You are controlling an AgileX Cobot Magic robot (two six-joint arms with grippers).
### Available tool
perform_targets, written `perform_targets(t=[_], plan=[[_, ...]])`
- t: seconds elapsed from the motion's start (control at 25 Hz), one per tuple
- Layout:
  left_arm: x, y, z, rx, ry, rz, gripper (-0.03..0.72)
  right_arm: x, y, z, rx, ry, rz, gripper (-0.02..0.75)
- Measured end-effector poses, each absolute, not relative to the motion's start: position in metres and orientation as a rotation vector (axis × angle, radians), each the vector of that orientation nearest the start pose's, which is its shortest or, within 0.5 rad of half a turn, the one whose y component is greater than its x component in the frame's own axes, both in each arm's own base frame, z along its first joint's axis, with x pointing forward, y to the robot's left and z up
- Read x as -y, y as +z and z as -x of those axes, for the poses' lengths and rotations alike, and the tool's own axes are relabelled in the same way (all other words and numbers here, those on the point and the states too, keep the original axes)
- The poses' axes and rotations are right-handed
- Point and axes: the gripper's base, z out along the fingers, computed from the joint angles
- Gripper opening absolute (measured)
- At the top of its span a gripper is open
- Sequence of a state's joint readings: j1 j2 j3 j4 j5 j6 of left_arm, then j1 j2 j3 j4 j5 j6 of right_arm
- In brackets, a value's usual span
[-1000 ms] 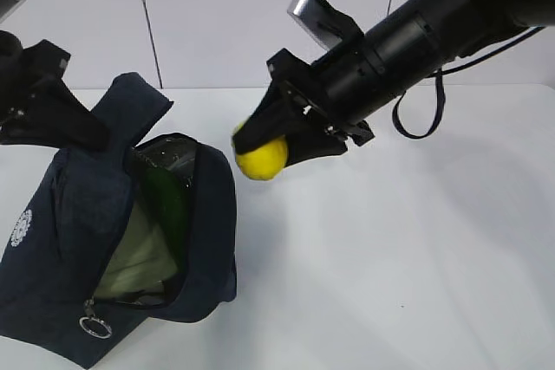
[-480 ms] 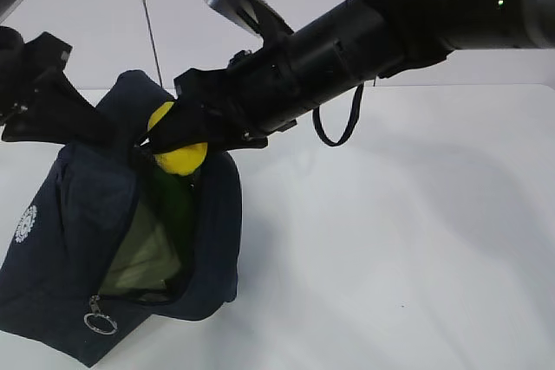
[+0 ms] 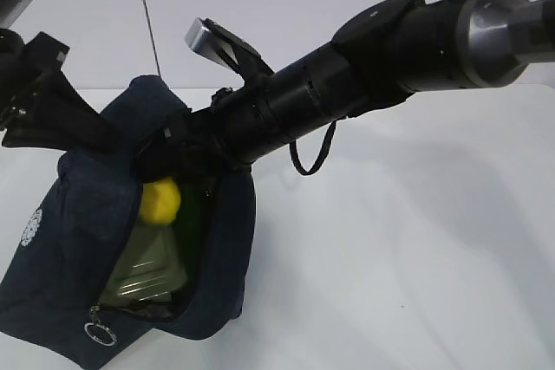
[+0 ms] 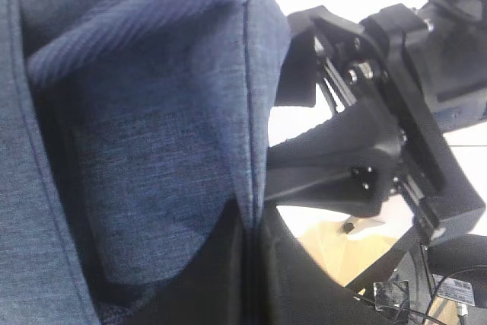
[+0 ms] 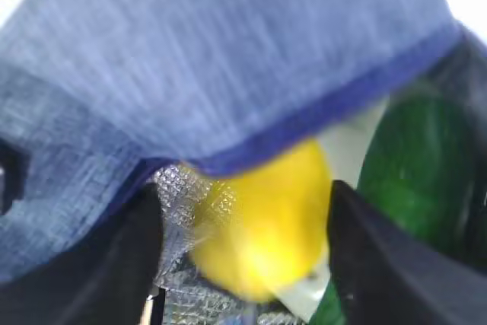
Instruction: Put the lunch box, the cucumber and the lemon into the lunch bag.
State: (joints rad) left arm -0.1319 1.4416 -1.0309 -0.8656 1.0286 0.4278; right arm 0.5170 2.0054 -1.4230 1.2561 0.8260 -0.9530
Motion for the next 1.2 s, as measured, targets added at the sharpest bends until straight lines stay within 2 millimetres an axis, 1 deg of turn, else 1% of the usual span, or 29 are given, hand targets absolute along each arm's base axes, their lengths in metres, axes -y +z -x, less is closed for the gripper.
perform_targets(t=[0.16,0.28,0.4,0.56,0.72,0.92,1.04,1.08,1.2], plan=[[0.095,0.286,-0.265,-2.627,-1.039,-0.232,-0.006,-0.268,0.216,-0.338,-2.292,1.265,0.852,0.534],[0.095,0.286,-0.265,-2.624,-1.04,-0.236,-0.006,-0.266,0.213,-0.335,-2.303,1.239,0.935,0.537],[0.095,0.286,-0.265,-2.619,-1.036,-0.252,-0.006,-0.261,0.209,-0.331,-2.336,1.221,1.042,0.538],[0.094,0.285,-0.265,-2.623,-1.01,-0.27,-0.006,-0.256,0.208,-0.326,-2.397,1.232,1.102,0.538],[0.094,0.285,-0.265,-2.626,-1.003,-0.275,-0.006,-0.251,0.212,-0.329,-2.469,1.125,1.161,0.538],[0.092,0.284,-0.265,-2.632,-0.967,-0.294,-0.006,-0.244,0.226,-0.334,-2.589,0.948,1.224,0.538],[0.091,0.283,-0.265,-2.635,-0.949,-0.301,-0.006,-0.239,0.232,-0.336,-2.679,0.85,1.207,0.538],[0.091,0.283,-0.265,-2.635,-0.947,-0.302,-0.006,-0.237,0.233,-0.337,-2.712,0.815,1.178,0.538],[0.091,0.283,-0.265,-2.635,-0.943,-0.302,-0.006,-0.231,0.23,-0.338,-2.793,0.708,1.128,0.536]])
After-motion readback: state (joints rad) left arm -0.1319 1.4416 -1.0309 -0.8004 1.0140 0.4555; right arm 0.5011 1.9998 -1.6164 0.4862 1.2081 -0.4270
